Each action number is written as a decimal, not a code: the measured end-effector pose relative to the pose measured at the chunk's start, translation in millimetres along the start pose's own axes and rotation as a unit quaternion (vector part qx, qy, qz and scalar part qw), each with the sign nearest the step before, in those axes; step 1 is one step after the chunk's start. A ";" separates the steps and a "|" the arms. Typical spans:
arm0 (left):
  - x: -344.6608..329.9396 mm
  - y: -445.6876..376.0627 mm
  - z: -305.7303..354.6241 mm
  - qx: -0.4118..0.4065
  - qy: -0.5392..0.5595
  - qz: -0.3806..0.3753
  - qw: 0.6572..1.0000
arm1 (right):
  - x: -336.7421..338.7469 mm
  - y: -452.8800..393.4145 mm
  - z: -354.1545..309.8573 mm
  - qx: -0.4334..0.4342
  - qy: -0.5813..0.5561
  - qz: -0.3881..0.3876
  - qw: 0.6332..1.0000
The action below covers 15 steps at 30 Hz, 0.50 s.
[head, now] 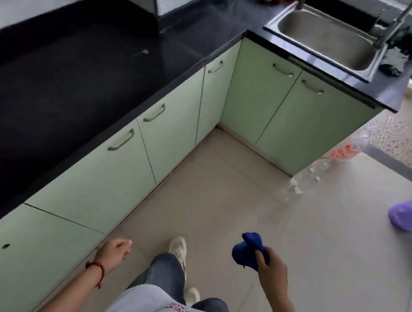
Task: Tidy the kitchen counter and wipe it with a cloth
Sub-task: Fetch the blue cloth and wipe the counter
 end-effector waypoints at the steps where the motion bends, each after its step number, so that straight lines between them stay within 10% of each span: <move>1: 1.9 -9.1 3.2 0.009 0.009 0.010 1.000 | -0.7 -19.0 -15.4 0.011 0.003 -0.005 1.000; 15: 24.7 -135.7 244.4 -0.067 0.015 0.020 0.997 | -12.3 -217.2 -219.9 0.118 0.011 -0.043 0.992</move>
Point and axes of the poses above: each hand's wrist, its own y-axis away from the middle knuckle, its own x-axis out of the back of the hand, z = x × y, the point moved 7 cm from there along -y, towards the middle knuckle, and after that the axes turned 1 degree about -z, right-handed, at the moved point
